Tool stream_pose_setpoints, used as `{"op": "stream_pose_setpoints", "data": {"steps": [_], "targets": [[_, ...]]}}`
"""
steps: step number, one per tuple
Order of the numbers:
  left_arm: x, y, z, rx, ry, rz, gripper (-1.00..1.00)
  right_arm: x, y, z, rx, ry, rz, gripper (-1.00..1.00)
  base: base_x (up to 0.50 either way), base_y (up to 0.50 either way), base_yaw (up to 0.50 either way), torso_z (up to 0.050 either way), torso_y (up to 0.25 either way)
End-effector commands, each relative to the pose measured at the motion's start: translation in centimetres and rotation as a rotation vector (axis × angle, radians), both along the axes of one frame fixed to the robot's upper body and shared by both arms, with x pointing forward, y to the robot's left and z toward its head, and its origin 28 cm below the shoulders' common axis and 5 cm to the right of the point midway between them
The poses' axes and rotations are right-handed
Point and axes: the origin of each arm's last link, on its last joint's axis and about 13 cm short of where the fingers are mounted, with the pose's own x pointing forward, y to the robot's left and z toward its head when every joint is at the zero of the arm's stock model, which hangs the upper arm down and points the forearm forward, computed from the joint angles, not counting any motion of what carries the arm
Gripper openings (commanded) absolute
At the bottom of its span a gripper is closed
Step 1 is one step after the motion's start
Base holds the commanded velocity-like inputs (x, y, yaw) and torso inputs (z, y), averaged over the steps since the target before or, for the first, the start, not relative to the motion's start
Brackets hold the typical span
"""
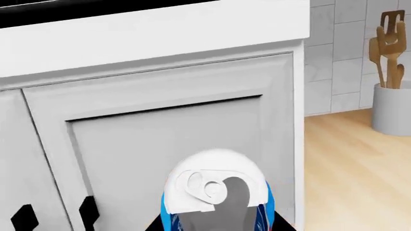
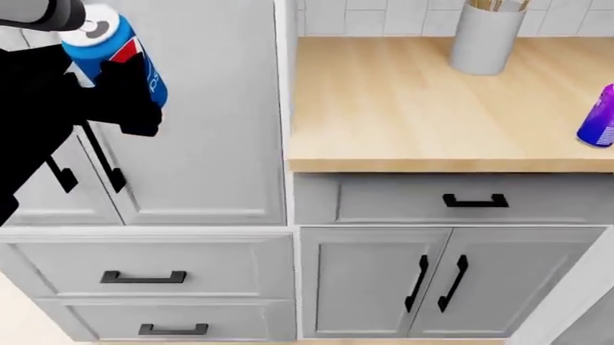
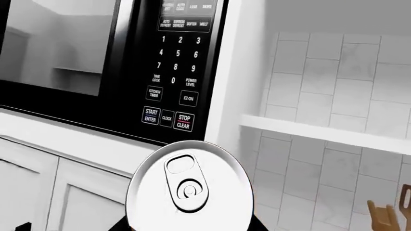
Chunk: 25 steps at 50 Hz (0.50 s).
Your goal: Move the drinks to the dining counter.
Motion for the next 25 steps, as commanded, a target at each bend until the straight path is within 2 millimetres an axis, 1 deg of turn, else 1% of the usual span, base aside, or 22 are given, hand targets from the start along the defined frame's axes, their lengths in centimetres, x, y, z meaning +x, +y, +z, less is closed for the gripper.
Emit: {"op": "stream_pose_setpoints", "data": {"steps": [1,11,25], "targets": [[0.04,-0.02,-0.07,-0.004,-0.001,0.003,-1.0,-0.08,-0.12,0.05,-0.01,-0.02,-0.002,-1.0,-0.26,0.5,0.0,0.0,0.0],[0.19,-0.16,-0.25,0.002,0.002,-0.005,-1.0,-0.02,-0.22,-0.17,-0.027,-0.033,-0.008,-1.0,-0.23,0.5,0.0,0.0,0.0],[0.18,-0.13,-0.43,0.005,0.005,-0.012,-1.0,0.02,-0.08,-0.2,-0.054,-0.057,-0.006,-1.0,-0.01,0.5,0.0,0.0,0.0]]}}
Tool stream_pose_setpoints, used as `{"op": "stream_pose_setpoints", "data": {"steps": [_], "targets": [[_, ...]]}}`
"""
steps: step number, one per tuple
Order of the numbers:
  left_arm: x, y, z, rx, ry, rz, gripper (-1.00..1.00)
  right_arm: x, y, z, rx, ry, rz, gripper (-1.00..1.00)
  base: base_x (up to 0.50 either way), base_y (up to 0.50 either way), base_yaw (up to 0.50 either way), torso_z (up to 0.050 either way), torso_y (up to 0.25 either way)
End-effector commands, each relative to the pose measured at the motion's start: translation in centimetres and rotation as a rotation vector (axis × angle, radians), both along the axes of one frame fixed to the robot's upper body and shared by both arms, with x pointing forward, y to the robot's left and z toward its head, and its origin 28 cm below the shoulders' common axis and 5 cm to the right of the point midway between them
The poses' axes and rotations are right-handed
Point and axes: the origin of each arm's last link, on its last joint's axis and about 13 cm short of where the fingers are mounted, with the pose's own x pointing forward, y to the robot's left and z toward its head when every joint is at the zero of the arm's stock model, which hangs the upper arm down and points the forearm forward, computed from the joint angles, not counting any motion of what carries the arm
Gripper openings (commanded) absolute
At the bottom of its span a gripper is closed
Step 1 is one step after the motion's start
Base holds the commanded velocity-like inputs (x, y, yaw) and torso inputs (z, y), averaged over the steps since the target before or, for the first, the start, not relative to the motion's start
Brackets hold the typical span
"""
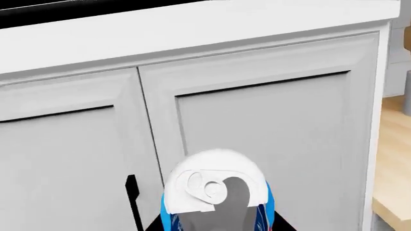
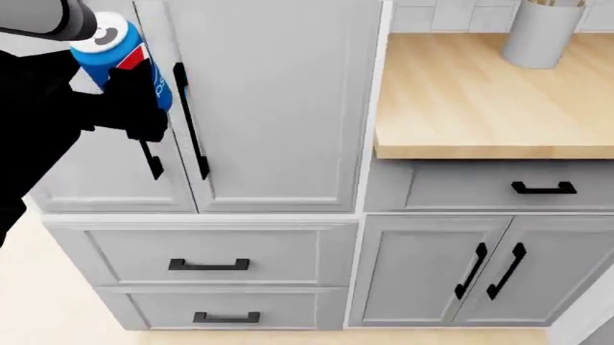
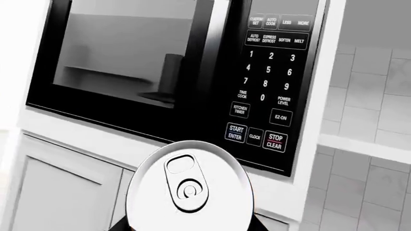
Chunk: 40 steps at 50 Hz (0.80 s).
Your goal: Move the drinks to the dining counter.
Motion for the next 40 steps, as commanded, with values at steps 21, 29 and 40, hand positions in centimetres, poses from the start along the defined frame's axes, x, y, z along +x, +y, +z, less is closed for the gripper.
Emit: {"op": "stream_pose_setpoints", "data": {"steps": [21,29,40], "targets": [[0.07,-0.05,-0.05,-0.006,-0.002,0.003,-1.0,-0.2,-0.29,-0.07,-0.022,-0.044,-0.026,-1.0,0.0,0.5,0.0,0.001,0.0],[-0.03,0.04,0.08,-0.01,-0.005,0.004,-1.0,-0.08,-0.31,-0.06,-0.02,-0.041,-0.031,-1.0,0.0,0.5,0.0,0.0,0.0],[0.03,0.07,0.03,-0.012,-0.002,0.005,-1.0,0.02,-0.25,-0.06,-0.019,-0.035,-0.03,-1.0,0.0,0.5,0.0,0.0,0.0]]}}
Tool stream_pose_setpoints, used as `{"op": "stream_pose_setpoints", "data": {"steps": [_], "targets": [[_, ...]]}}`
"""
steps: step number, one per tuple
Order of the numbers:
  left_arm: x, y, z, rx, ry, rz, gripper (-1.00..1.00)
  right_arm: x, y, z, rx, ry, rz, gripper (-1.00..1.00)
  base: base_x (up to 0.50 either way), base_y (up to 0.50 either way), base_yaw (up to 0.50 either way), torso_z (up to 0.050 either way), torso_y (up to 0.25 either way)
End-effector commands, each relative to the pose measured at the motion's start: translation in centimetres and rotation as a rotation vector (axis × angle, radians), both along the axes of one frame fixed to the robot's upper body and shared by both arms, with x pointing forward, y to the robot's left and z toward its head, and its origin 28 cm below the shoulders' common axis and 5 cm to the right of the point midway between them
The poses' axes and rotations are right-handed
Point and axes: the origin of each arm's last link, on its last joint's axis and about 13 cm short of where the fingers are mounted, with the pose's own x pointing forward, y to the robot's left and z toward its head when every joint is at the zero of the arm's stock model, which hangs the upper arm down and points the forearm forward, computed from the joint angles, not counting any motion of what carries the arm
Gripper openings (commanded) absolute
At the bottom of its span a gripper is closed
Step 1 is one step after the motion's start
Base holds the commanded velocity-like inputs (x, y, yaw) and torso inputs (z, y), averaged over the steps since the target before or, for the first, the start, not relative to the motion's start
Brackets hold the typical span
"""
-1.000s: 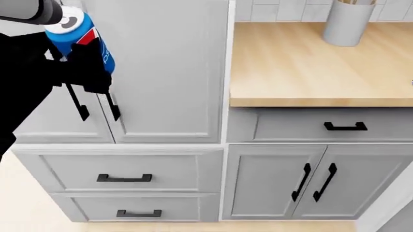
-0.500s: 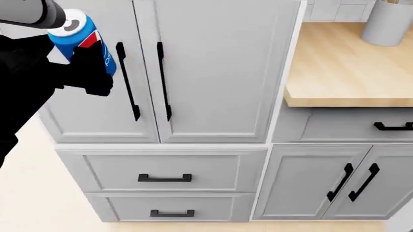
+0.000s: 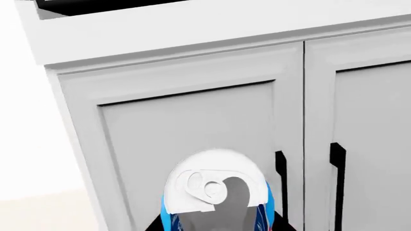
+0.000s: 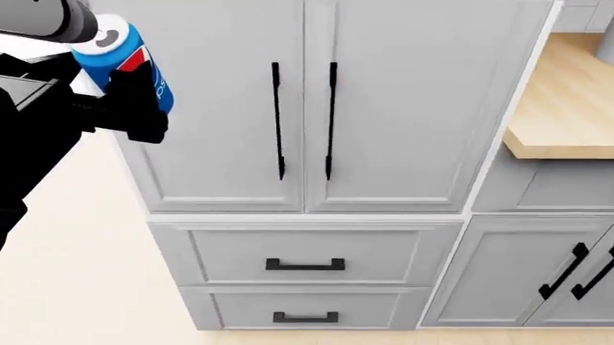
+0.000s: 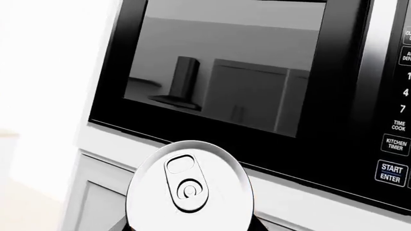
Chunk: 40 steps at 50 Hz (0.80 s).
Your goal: Move the drinks to the dining counter.
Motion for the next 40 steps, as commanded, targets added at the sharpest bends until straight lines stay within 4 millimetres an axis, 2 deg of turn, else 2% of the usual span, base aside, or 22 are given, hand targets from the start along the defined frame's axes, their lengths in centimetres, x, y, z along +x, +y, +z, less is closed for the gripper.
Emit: {"op": "stream_pose_setpoints", "data": {"steps": [1,40], "targets": [[-0.01,0.01,0.17,-0.009,-0.006,0.005,-1.0,0.01,-0.12,0.21,-0.001,-0.018,-0.011,-1.0,0.0,0.5,0.0,0.0,0.0],[0.12,-0.05,-0.06,-0.01,0.002,0.004,-1.0,0.1,-0.24,0.25,-0.008,-0.051,-0.039,-1.0,0.03,0.5,0.0,0.0,0.001]]}}
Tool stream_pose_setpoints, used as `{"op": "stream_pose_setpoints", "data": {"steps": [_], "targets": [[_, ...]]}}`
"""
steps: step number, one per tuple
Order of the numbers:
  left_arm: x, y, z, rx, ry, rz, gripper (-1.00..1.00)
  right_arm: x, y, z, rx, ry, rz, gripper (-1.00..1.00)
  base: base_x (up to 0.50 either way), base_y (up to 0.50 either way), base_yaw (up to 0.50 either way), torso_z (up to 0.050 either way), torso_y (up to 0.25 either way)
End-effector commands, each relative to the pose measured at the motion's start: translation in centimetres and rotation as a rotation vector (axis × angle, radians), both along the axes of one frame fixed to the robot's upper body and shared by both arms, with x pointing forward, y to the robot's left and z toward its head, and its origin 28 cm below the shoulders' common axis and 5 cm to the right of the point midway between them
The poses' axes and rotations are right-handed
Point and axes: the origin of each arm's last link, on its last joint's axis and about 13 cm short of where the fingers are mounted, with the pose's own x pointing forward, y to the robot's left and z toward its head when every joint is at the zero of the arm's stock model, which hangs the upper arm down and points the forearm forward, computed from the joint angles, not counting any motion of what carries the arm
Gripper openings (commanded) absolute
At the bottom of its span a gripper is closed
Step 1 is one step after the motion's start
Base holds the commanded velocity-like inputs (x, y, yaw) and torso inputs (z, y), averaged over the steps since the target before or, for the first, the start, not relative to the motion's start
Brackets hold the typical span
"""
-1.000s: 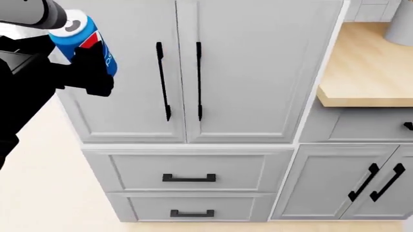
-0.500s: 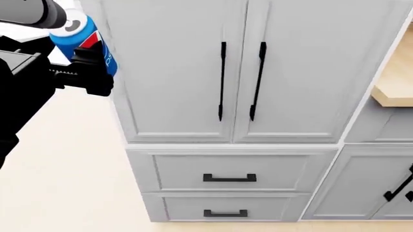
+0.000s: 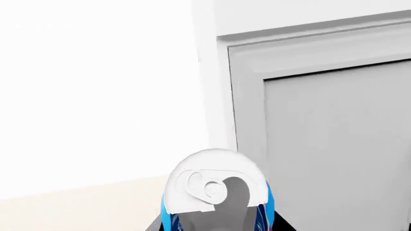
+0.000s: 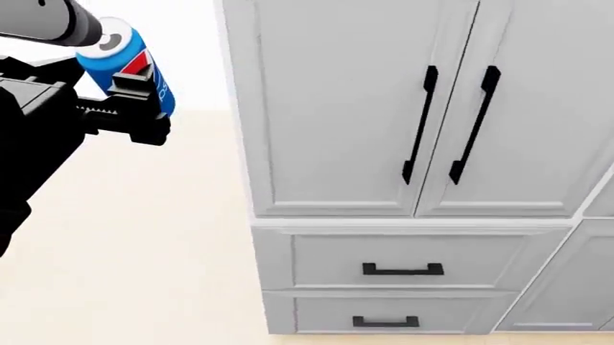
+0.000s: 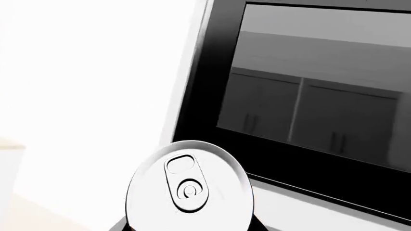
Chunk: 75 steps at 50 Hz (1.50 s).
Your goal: Move the drinks to the dining counter.
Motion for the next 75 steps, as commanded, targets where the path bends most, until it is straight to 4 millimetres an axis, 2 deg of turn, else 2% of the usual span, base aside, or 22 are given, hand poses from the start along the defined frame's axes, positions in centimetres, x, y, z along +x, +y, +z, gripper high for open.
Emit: {"op": "stream_pose_setpoints", "data": {"steps": [1,75], "targets": [[0.02,0.0,0.17,-0.008,-0.006,0.006,-1.0,0.0,-0.09,0.15,-0.015,-0.023,-0.014,-1.0,0.05,0.5,0.0,0.0,0.0],[0.1,-0.24,0.29,-0.002,-0.006,-0.01,-1.0,-0.03,-0.17,-0.29,-0.056,-0.007,-0.019,-1.0,0.05,0.5,0.0,0.0,0.001]]}}
